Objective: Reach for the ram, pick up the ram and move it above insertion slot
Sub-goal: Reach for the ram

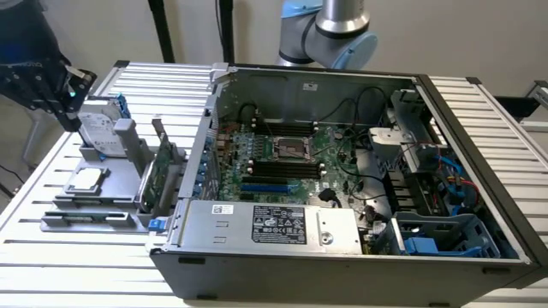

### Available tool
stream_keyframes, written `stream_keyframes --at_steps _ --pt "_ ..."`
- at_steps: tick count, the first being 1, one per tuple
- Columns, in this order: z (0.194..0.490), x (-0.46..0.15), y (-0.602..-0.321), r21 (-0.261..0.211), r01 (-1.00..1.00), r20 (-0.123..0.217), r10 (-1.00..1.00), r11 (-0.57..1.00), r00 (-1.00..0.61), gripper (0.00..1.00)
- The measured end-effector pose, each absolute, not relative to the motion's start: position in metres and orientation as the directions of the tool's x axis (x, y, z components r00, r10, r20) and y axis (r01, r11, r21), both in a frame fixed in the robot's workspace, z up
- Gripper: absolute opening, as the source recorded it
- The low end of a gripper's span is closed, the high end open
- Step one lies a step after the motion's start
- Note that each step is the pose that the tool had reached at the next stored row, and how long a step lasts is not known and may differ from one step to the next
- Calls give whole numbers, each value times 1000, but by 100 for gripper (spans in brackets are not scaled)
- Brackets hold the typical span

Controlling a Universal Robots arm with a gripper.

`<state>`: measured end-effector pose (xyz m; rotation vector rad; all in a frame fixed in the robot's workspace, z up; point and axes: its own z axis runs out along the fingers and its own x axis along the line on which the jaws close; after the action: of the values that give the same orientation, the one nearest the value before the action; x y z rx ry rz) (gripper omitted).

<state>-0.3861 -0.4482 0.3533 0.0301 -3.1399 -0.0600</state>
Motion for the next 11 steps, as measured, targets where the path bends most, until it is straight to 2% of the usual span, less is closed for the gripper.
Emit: stream_keyframes --at_steps 11 --pt "353 -401 -491 38 -19 1 -19 999 -1000 11"
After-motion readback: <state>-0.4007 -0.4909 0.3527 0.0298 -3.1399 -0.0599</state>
